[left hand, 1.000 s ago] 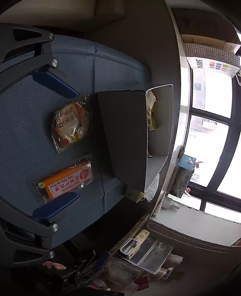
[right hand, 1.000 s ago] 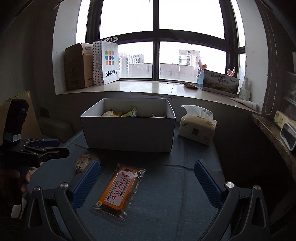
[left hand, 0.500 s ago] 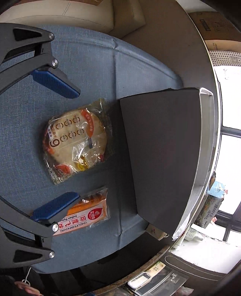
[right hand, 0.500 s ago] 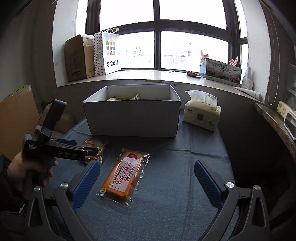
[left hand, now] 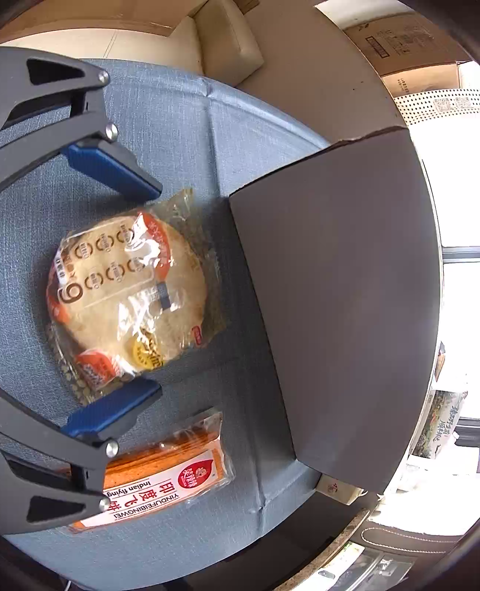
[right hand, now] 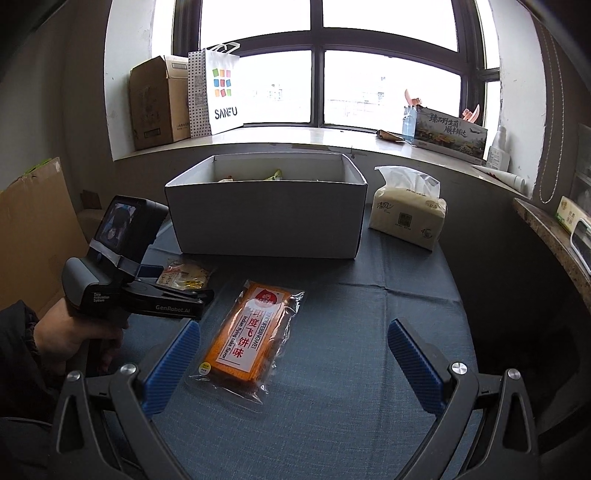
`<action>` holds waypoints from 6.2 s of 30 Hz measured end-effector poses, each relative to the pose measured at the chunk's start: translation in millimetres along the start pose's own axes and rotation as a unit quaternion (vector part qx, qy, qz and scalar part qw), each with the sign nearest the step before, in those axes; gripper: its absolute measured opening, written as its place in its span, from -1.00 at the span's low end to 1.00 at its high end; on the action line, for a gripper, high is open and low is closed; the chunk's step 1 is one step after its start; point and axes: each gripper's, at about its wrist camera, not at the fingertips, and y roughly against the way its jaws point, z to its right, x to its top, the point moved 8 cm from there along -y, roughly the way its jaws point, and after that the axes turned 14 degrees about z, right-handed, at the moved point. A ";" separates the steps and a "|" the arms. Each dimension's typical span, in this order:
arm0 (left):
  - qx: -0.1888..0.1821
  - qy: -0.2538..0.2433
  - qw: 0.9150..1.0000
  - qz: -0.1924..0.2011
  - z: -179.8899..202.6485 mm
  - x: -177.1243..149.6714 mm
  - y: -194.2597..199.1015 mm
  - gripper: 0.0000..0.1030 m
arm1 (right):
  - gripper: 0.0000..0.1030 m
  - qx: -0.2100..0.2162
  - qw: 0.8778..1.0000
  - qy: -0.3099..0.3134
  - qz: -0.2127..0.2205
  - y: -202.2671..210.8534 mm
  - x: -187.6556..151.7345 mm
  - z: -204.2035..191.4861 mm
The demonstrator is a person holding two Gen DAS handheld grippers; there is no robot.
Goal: Organize snacks
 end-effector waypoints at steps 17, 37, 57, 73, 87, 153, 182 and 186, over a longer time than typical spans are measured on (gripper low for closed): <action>-0.105 0.066 0.981 0.151 -39.0 31.7 147.8 0.54 | 1.00 0.020 0.994 -0.025 -0.102 -61.7 -36.2 -5.2; -0.097 0.055 0.980 0.167 -40.3 34.4 161.1 0.54 | 0.99 -0.002 0.987 -0.007 -0.161 -139.9 -60.5 -43.9; -0.128 0.033 0.970 0.203 -27.8 85.2 163.5 0.54 | 0.19 0.043 0.996 -0.080 -0.002 -56.1 28.1 15.6; -0.100 0.013 0.980 0.170 -34.5 239.8 46.2 0.55 | 0.20 0.042 0.998 -0.037 0.027 -180.6 187.4 29.8; -0.070 0.043 0.984 0.160 -62.4 232.2 34.4 1.00 | 1.00 -0.014 1.000 -0.015 0.020 -220.5 181.9 42.7; -0.046 0.022 0.975 0.216 -6.4 107.9 257.9 1.00 | 1.00 0.024 0.996 -0.031 0.083 53.6 124.2 -23.7; -0.044 0.017 0.977 0.209 -6.6 106.1 253.5 1.00 | 1.00 0.029 0.997 -0.026 0.073 53.2 120.0 -27.9; -0.044 0.016 0.977 0.208 -5.7 105.5 252.6 1.00 | 1.00 0.029 0.997 -0.028 0.072 53.4 119.2 -27.6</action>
